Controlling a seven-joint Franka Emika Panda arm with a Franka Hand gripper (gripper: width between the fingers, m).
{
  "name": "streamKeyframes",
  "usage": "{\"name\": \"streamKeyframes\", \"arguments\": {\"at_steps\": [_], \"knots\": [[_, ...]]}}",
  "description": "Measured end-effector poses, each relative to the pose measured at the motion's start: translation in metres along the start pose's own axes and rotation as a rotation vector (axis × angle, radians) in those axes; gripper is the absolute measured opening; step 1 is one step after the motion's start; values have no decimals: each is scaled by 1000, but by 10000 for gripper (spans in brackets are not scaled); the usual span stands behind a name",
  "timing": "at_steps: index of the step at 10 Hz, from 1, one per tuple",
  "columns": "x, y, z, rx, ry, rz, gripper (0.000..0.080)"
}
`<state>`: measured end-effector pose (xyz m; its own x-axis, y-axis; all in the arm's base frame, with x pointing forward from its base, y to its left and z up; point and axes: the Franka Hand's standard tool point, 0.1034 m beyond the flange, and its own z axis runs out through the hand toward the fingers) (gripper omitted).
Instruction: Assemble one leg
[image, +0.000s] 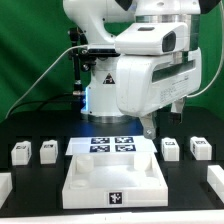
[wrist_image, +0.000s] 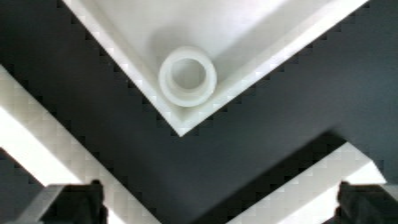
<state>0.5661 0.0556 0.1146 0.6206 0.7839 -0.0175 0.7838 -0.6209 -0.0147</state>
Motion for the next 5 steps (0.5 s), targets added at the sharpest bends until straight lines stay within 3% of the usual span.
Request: {"name": "streamKeyframes", "arguments": {"at_steps": [5], "knots": [[-1,0,1,0,0,-39,650]]}}
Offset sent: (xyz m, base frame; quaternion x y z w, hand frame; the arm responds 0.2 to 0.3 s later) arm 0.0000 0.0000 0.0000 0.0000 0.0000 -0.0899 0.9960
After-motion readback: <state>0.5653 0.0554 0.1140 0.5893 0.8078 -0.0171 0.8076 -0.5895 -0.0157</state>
